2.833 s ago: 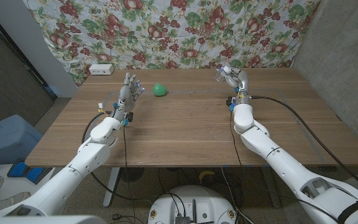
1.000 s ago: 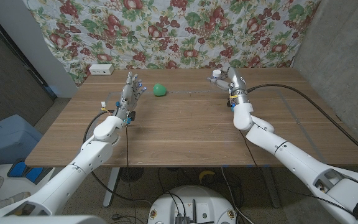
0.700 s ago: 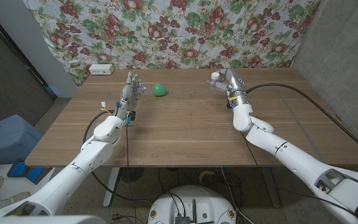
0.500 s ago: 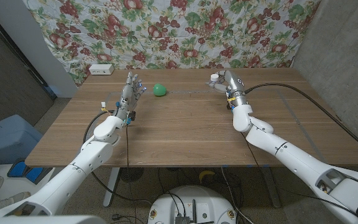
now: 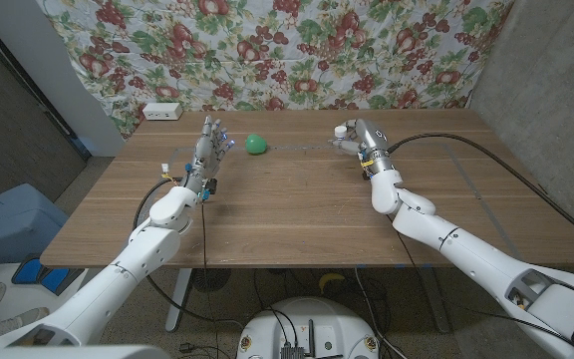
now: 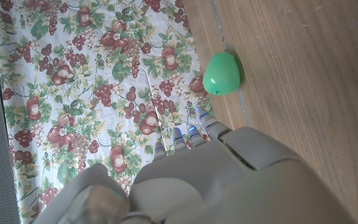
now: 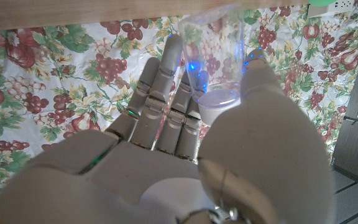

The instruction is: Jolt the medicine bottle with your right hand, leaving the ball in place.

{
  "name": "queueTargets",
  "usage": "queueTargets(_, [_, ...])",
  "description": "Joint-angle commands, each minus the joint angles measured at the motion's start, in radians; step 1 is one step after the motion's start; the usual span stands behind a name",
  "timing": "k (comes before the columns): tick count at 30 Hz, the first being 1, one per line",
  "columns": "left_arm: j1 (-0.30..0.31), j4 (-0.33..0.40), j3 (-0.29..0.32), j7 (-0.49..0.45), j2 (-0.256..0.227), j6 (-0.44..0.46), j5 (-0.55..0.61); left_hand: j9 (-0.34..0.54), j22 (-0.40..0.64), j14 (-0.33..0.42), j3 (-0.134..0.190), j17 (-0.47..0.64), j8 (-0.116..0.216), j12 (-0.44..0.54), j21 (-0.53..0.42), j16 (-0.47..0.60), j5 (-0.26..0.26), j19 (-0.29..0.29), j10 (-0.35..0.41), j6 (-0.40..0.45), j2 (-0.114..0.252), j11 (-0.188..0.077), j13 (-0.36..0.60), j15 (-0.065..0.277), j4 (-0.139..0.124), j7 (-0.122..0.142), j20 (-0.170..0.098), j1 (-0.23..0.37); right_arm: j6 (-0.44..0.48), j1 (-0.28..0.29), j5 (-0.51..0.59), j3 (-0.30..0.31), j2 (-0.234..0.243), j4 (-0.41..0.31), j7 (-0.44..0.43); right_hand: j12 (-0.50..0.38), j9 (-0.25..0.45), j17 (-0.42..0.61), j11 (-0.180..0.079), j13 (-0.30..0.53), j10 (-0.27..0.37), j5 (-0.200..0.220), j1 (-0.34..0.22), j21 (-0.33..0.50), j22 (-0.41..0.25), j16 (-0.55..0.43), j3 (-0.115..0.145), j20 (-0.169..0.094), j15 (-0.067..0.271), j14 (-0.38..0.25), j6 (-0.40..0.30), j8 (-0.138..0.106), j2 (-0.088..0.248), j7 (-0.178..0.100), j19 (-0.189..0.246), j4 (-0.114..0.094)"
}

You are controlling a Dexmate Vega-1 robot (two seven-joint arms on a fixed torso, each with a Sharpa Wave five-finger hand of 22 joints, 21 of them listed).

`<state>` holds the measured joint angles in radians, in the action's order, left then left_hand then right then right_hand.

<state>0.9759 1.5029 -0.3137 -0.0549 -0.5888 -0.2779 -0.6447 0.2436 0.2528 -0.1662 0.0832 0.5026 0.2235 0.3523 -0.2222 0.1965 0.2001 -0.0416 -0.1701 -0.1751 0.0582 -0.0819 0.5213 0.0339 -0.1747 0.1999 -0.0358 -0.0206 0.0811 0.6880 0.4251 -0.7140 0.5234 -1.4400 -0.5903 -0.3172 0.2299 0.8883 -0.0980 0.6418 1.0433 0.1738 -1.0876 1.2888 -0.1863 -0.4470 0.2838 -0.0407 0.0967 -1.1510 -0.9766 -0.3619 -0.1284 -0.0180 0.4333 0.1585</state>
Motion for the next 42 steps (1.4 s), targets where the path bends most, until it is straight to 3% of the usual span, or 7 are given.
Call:
queueTargets(1, [0.002, 0.001, 0.002, 0.004, -0.002, -0.002, -0.003, 0.006, 0.003, -0.164, -0.001, 0.003, 0.003, 0.007, -0.006, 0.006, 0.007, -0.007, -0.040, -0.043, 0.074, -0.001, 0.004, 0.207, -0.007, 0.009, -0.063, -0.002, 0.040, -0.004, 0.012, -0.023, 0.003, 0.003, 0.017, 0.005, 0.002, 0.004, -0.001, 0.004, 0.009, 0.004, -0.262, 0.005, -0.001, 0.004, -0.002, -0.173, 0.130, -0.142, -0.008, 0.003, 0.262, -0.003, -0.004, -0.002])
queueTargets(42, [-0.013, -0.004, -0.005, -0.005, 0.000, 0.017, 0.003, 0.006, 0.003, -0.164, -0.001, 0.003, 0.003, 0.007, -0.006, 0.006, 0.007, -0.007, -0.040, -0.043, 0.074, -0.001, 0.004, 0.207, -0.007, 0.009, -0.063, -0.002, 0.116, -0.066, -0.006, -0.092, -0.023, 0.130, 0.064, 0.026, 0.003, -0.009, 0.003, -0.005, 0.014, 0.004, -0.262, 0.023, 0.001, 0.029, 0.000, -0.170, 0.131, -0.141, -0.003, 0.014, 0.260, 0.006, -0.015, 0.001])
